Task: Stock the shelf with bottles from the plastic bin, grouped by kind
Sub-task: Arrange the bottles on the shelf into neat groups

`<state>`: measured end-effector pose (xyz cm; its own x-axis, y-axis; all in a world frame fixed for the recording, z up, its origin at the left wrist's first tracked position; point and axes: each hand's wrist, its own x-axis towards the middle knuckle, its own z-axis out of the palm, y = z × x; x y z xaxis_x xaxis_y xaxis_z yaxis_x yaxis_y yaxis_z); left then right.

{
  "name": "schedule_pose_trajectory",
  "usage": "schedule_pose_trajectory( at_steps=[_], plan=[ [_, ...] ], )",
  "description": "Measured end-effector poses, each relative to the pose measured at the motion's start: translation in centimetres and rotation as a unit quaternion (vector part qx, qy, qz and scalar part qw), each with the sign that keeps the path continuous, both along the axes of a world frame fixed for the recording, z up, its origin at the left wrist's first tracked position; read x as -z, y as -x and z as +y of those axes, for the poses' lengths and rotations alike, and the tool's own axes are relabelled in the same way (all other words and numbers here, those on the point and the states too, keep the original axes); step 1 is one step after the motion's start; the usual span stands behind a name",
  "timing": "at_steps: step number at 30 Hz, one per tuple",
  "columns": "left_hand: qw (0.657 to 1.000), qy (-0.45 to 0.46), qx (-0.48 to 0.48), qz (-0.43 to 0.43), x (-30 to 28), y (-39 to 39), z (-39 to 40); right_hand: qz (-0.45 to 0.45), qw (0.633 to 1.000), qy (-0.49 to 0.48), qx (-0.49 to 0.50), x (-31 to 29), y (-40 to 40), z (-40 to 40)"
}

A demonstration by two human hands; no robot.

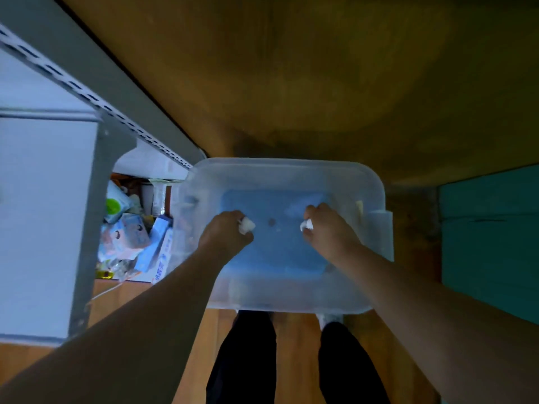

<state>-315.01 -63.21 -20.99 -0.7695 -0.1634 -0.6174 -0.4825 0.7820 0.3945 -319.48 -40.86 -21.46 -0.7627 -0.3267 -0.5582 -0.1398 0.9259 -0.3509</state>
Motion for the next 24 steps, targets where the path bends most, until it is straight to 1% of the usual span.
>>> schedule_pose_trajectory(
  at_steps=[3,6,9,12,15,16,18,20,22,24],
  plan=[
    [0.999,-0.022,-0.034,0.003,-3.8,-1.5,0.0,-0.005,1.000,0.018,-0.023,-4.0,0.2,0.1],
    [0.999,-0.016,-0.043,0.023,-9.0,-2.5,0.8,0.025,0.998,0.044,-0.048,-9.9,1.0,-0.1],
    [0.994,-0.022,-0.066,0.079,-15.4,-2.4,2.4,0.063,0.991,0.077,-0.085,-17.1,2.7,-0.1],
    [0.985,-0.018,-0.083,0.154,-23.0,-1.8,3.9,0.092,0.985,0.109,-0.101,-25.0,4.6,-0.8],
    [0.969,-0.011,-0.116,0.218,-30.4,-2.7,4.6,0.127,0.973,0.159,-0.110,-33.2,5.5,-2.7],
    [0.959,-0.008,-0.140,0.245,-33.4,-3.6,4.4,0.138,0.966,0.180,-0.126,-36.9,5.6,-3.9],
    [0.955,-0.009,-0.146,0.258,-35.7,-4.4,4.1,0.148,0.957,0.207,-0.139,-40.4,5.7,-5.2],
    [0.944,0.003,-0.160,0.290,-40.0,-5.7,3.0,0.178,0.941,0.231,-0.171,-45.4,5.2,-7.1],
    [0.938,0.030,-0.144,0.313,-44.4,-6.6,1.2,0.209,0.926,0.256,-0.180,-50.1,4.6,-8.8],
    [0.924,0.044,-0.155,0.346,-49.6,-7.5,-1.2,0.241,0.911,0.271,-0.194,-54.9,3.8,-10.8]
  ],
)
